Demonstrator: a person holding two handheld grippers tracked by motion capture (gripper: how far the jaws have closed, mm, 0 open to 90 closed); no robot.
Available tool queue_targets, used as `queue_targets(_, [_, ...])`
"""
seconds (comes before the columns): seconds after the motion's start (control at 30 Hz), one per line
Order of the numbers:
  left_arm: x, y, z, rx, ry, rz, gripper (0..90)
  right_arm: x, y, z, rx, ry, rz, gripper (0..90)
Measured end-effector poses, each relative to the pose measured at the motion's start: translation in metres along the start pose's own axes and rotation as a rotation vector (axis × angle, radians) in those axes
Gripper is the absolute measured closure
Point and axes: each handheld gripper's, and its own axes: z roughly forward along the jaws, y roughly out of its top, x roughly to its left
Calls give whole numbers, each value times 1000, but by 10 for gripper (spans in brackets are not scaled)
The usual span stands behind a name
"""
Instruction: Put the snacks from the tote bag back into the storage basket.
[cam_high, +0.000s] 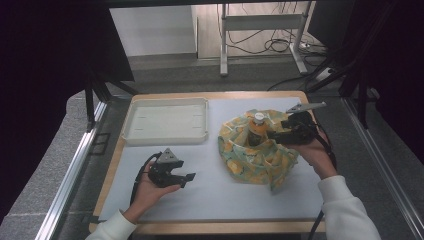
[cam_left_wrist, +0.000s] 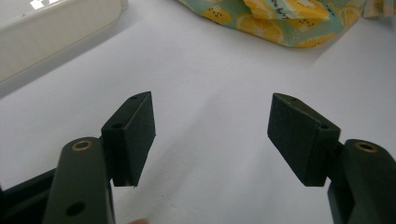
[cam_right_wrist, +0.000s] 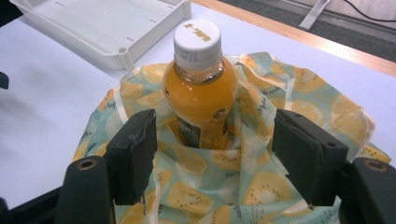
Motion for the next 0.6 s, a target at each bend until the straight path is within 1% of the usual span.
queue_targets(0.17, [0,1,3,9,10,12,323,3,6,7,15,5,-2,297])
queue_targets(0.37, [1,-1,2,8,5,12,322,7,11,19,40,17,-2,266])
queue_targets(0.5, [2,-1,1,9,5,6,321,9,16,27,53,2,-3,233])
queue_targets(0.6, [1,-2,1,7,7,7,321,9,20,36,65,-6,7,203])
